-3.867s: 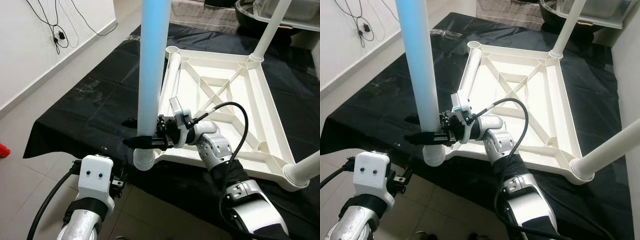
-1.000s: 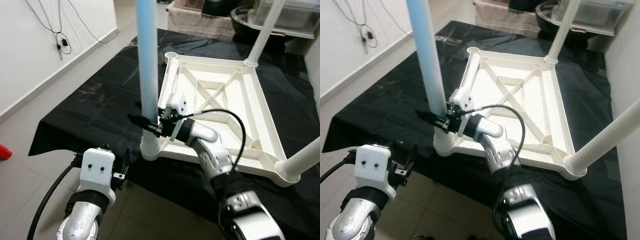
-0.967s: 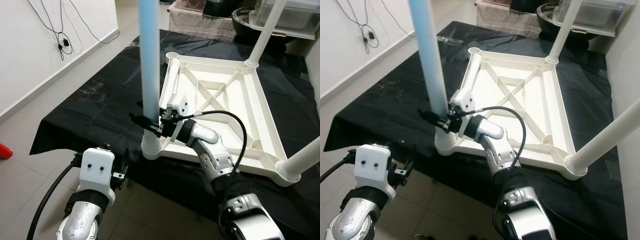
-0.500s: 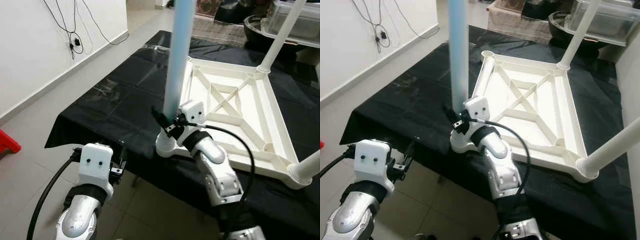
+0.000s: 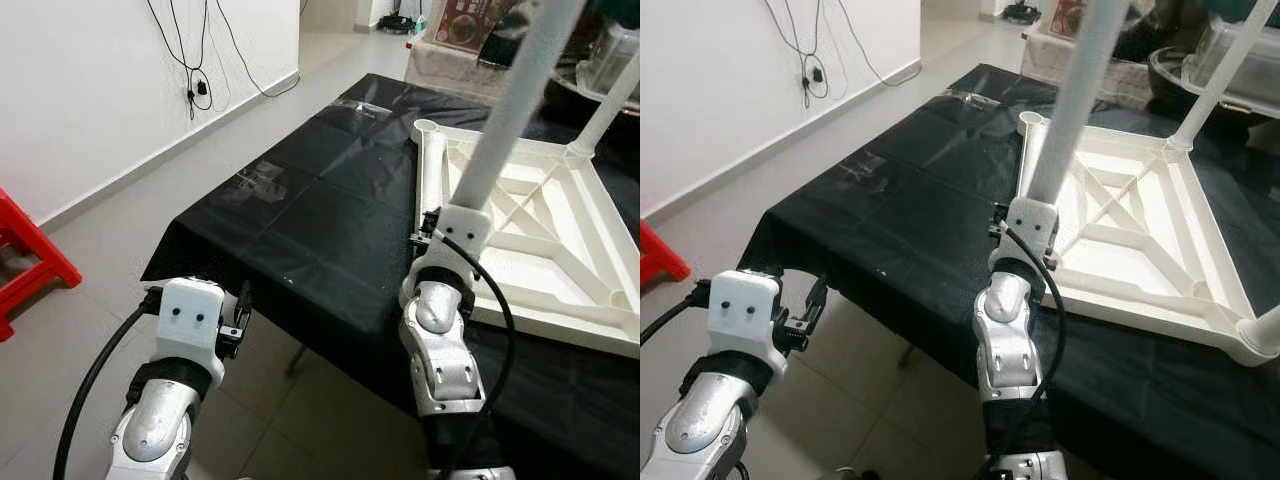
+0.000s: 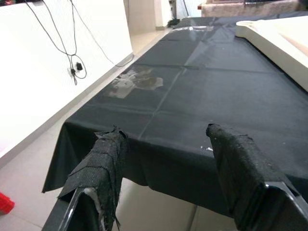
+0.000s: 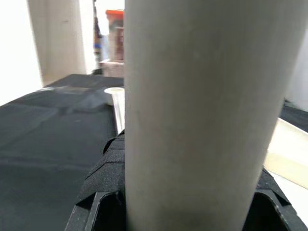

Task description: Building children table

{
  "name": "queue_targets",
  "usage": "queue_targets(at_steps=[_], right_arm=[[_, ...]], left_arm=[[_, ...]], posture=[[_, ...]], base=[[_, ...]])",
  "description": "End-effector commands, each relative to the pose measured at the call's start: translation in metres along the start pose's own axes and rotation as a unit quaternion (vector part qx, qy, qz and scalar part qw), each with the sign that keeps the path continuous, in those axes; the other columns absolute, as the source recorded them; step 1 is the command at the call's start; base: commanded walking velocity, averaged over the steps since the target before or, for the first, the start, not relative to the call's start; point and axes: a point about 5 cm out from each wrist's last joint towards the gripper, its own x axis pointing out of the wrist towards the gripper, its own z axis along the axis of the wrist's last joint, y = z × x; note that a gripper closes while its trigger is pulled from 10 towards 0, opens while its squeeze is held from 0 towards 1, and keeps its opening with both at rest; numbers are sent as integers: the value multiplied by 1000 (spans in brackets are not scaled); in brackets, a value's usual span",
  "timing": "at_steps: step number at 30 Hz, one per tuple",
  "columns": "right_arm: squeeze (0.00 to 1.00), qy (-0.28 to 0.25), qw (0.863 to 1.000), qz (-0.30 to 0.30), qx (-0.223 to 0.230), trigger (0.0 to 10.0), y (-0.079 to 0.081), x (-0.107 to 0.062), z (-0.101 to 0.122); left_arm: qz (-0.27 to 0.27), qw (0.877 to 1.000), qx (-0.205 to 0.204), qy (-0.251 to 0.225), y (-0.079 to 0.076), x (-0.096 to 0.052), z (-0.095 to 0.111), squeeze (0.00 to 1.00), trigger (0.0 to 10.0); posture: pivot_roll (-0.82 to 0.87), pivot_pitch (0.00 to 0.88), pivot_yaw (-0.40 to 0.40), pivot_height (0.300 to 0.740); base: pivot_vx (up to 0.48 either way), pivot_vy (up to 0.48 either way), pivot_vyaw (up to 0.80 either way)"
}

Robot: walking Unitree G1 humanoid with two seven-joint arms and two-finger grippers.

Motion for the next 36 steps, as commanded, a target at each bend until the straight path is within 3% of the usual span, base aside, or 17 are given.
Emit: queue_targets(at_steps=[1,7,9,16,20,25,29,36], right_arm=[[0,116,993,-28,15,10000,24,-16,-25],[0,150,985,-85,21,10000,21,-7,-28],[0,155,979,-129,23,10000,13,3,-29],[0,150,980,-125,25,10000,14,4,-27],[0,138,985,-99,15,10000,23,1,-25],[0,131,987,-95,10,10000,27,2,-24],[0,126,988,-93,9,10000,29,3,-22],[0,121,989,-86,8,10000,31,3,-21]], left_arm=[[-3,1000,-1,4,0,-1,-3,0,10000],[-9,1000,-2,1,-2,4,-3,0,10000],[-14,1000,-4,-4,-6,7,-1,0,10000],[-24,1000,-6,1,-8,5,-4,0,10000],[-62,998,-22,13,-17,2,-9,0,10000],[-195,979,-38,40,-44,-16,-18,0,10000],[-235,969,-58,49,-53,-25,-22,0,10000],[-260,962,-71,53,-58,-31,-24,0,10000]], posture=[[160,146,-64,740],[158,139,-54,740],[161,134,-53,740],[155,134,-48,740],[155,134,-48,740],[155,134,-51,740],[151,130,-51,740],[149,124,-55,740]], base=[[0,0,0],[0,0,0],[0,0,0],[0,0,0],[0,0,0],[0,0,0],[0,0,0],[0,0,0]])
